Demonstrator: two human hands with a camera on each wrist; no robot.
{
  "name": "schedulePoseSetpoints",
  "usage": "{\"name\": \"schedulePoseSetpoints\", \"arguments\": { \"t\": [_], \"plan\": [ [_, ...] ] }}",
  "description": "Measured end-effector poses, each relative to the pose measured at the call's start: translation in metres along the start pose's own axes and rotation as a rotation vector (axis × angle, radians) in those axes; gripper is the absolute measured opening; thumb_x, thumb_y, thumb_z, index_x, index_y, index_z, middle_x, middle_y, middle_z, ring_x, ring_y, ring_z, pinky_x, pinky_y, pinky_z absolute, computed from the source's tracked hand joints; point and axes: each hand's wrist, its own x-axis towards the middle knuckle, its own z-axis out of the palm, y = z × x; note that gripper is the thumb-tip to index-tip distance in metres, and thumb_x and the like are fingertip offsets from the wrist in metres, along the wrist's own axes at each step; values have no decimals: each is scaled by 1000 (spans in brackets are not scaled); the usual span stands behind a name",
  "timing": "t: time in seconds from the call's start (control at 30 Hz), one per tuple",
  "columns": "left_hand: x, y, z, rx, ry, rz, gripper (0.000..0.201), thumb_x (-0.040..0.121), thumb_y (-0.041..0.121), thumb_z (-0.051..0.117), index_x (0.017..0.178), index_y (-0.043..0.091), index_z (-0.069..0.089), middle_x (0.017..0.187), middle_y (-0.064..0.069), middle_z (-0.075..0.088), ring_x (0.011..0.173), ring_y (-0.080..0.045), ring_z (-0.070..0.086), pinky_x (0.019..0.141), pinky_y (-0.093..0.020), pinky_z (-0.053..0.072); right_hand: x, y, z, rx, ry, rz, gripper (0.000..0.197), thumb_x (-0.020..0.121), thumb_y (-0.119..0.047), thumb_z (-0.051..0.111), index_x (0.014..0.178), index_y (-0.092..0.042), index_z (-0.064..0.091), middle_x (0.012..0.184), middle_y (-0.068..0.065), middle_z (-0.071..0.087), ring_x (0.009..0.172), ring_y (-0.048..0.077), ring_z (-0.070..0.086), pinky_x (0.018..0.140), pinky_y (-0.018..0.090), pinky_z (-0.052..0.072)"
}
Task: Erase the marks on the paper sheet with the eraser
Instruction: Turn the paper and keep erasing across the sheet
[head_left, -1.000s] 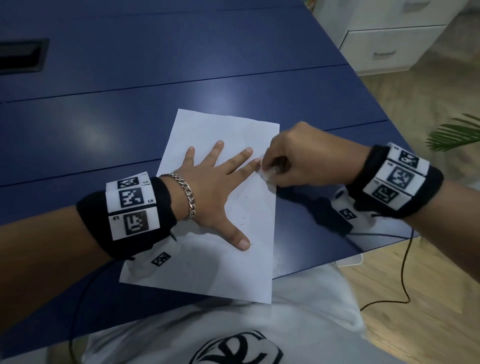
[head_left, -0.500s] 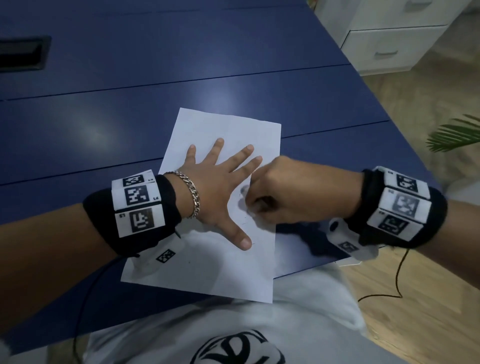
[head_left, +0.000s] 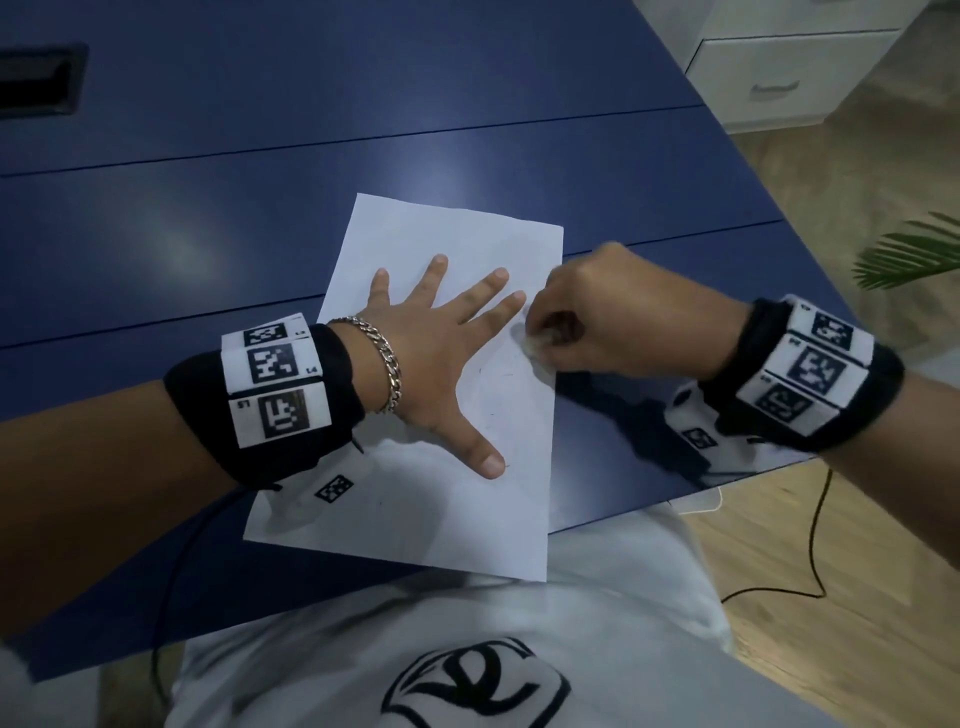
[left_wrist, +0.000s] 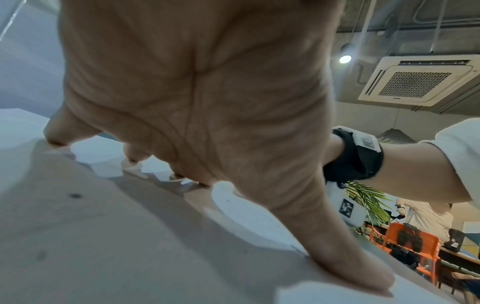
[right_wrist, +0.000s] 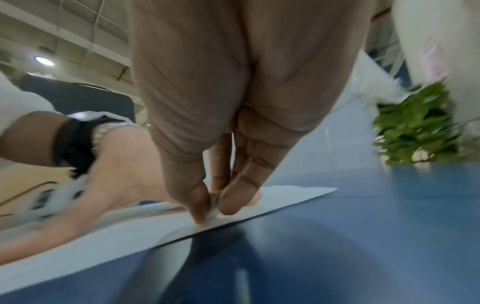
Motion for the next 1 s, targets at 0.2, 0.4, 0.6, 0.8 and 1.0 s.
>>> {"name": "schedulePoseSetpoints", "arguments": {
  "t": [0.2, 0.4, 0.6, 0.8, 1.0],
  "plan": [
    [-1, 2, -1, 9, -5, -18, 166, 34, 111, 57, 153, 46, -39, 161, 22, -47, 155, -41, -33, 118, -82, -1, -14, -9, 7, 118, -107, -8, 20, 87, -41, 71, 89, -23, 78, 78, -5, 73, 68, 10, 65, 66, 26, 54],
    [-2, 3, -2, 5, -25, -30, 165, 35, 110, 59, 153, 47, -39, 160, 24, -47, 155, -40, -33, 116, -84, 1, -10, -2, 3, 84, -6, 85, 15, 84, -33, 72, 90, -20, 79, 77, -4, 75, 65, 11, 67, 67, 35, 58],
    [-2, 3, -2, 11, -32, -22, 164, 36, 110, 58, 153, 47, -39, 160, 24, -46, 155, -39, -34, 116, -84, -1, -39, -34, 13, 241, -148, 56, 17, 86, -38, 76, 99, -28, 80, 86, -12, 75, 76, 6, 69, 70, 21, 55],
    [-18, -22, -26, -198, 113, -18, 134, 65, 107, 41, 159, 44, -31, 167, 14, -40, 156, -34, -33, 124, -68, -13, -72, -6, -12, 463, 240, 314, 14, 85, -43, 81, 97, -39, 76, 91, -17, 77, 84, 2, 74, 77, 22, 58],
    [-63, -82, -30, -223, 173, 5, 77, 102, 62, 43, 166, 44, 5, 174, 13, -17, 161, -17, -19, 133, -49, -3, -106, -7, -13, 702, 458, 513, 47, 73, -71, 78, 105, -37, 77, 98, -7, 82, 90, 16, 79, 96, 54, 61]
  ]
}}
